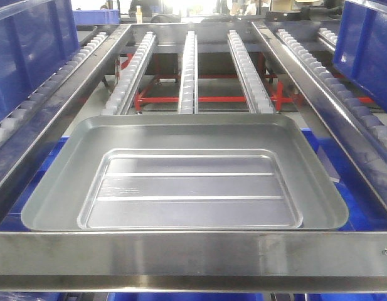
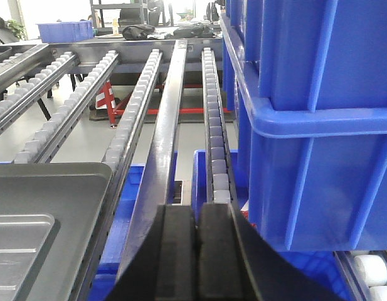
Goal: Grab silver tray and place in blue box
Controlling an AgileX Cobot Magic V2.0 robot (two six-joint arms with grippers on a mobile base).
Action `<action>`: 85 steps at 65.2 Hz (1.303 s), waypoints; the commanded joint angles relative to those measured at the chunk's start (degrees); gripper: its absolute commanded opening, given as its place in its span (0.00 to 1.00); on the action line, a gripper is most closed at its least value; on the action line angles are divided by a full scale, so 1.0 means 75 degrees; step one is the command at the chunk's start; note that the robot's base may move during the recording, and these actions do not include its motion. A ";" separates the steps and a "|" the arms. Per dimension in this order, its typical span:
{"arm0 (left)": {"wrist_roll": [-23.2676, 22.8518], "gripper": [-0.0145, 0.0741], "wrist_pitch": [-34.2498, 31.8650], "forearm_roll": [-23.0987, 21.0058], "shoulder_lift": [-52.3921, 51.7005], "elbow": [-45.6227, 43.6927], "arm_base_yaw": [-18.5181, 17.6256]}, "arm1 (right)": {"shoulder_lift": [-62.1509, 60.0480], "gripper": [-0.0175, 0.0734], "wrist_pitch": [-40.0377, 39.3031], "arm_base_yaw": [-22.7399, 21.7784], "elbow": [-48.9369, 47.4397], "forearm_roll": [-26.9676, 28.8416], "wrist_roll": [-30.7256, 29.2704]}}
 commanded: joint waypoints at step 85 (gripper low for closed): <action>-0.0015 0.17 0.4942 -0.2516 0.8114 -0.4797 -0.0131 | 0.6906 0.26 0.5046 0.0002 -0.4723 0.0832 0.0081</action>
